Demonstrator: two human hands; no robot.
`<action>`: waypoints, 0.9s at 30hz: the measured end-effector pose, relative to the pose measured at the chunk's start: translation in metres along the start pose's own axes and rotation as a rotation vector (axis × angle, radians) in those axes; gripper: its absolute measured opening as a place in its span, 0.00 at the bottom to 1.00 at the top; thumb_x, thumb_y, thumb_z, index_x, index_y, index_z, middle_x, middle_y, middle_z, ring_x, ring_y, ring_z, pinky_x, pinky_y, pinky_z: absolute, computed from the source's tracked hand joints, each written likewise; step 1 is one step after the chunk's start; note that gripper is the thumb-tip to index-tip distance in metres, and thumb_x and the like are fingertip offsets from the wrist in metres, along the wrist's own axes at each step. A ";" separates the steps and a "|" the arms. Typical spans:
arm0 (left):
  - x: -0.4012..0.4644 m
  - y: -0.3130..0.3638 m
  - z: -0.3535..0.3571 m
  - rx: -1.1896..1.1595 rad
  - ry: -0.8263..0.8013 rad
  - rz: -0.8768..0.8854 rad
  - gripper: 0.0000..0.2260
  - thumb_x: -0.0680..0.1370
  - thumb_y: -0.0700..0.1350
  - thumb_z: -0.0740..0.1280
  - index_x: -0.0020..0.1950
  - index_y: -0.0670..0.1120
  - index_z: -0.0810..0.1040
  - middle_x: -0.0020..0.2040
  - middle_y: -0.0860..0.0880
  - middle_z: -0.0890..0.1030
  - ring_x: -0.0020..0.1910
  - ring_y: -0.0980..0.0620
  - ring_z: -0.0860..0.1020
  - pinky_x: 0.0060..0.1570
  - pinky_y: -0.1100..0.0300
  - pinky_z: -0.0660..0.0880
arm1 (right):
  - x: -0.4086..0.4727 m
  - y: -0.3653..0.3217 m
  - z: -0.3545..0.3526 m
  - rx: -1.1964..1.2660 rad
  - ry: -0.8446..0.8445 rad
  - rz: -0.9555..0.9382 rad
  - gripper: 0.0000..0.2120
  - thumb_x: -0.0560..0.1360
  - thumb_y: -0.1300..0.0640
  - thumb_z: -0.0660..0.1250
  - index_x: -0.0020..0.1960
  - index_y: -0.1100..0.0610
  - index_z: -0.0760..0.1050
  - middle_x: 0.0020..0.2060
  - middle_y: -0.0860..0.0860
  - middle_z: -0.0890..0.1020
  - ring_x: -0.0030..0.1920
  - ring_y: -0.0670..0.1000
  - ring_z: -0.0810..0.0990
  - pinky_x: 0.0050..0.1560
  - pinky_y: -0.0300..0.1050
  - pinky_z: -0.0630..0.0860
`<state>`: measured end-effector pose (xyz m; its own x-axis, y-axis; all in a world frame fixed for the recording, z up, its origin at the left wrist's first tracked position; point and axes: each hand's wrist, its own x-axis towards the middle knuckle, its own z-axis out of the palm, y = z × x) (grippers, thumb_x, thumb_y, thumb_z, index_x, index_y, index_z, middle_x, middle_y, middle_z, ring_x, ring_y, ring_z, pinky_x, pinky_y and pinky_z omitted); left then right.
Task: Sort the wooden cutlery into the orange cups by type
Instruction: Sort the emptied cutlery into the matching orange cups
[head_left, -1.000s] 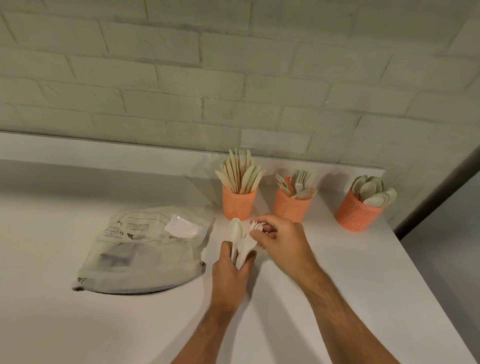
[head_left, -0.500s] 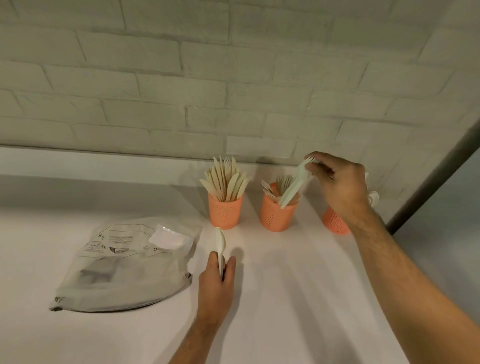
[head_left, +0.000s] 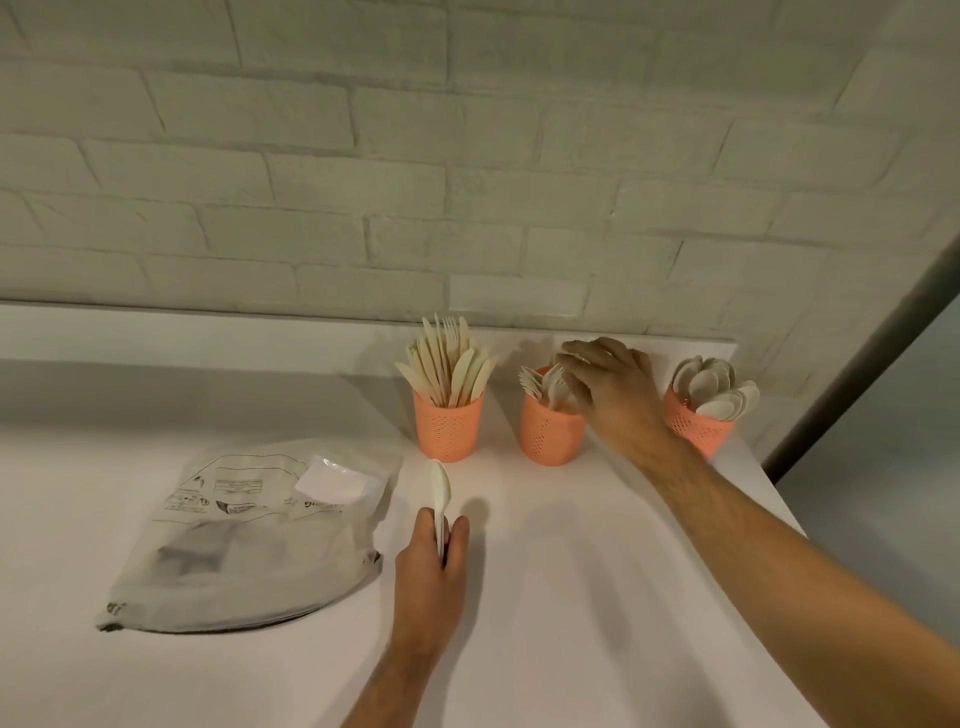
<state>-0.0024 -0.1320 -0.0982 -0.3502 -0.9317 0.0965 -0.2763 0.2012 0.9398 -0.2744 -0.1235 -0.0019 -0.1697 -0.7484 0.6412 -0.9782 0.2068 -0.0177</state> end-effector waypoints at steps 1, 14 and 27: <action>0.000 0.000 0.000 0.001 0.006 0.002 0.17 0.81 0.45 0.64 0.37 0.47 0.60 0.27 0.55 0.65 0.27 0.53 0.62 0.29 0.59 0.61 | -0.003 -0.004 -0.002 -0.042 0.000 0.039 0.19 0.78 0.48 0.58 0.56 0.54 0.84 0.62 0.49 0.82 0.61 0.55 0.73 0.57 0.56 0.71; -0.001 0.029 0.025 0.113 -0.131 0.203 0.10 0.80 0.47 0.65 0.41 0.50 0.67 0.28 0.54 0.69 0.28 0.54 0.68 0.29 0.62 0.64 | -0.069 -0.112 -0.063 0.784 -0.339 0.414 0.15 0.79 0.58 0.68 0.63 0.46 0.77 0.41 0.47 0.84 0.40 0.45 0.83 0.47 0.42 0.80; 0.004 -0.016 0.037 0.468 -0.219 0.440 0.13 0.73 0.50 0.60 0.52 0.53 0.82 0.52 0.55 0.77 0.52 0.53 0.74 0.51 0.55 0.73 | -0.015 0.074 -0.129 0.137 0.287 0.342 0.16 0.81 0.63 0.63 0.67 0.54 0.75 0.43 0.55 0.83 0.39 0.53 0.80 0.47 0.45 0.79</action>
<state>-0.0322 -0.1278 -0.1252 -0.6780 -0.6603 0.3230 -0.4075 0.7034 0.5825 -0.3286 -0.0154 0.0859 -0.4645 -0.4429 0.7668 -0.8817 0.3120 -0.3539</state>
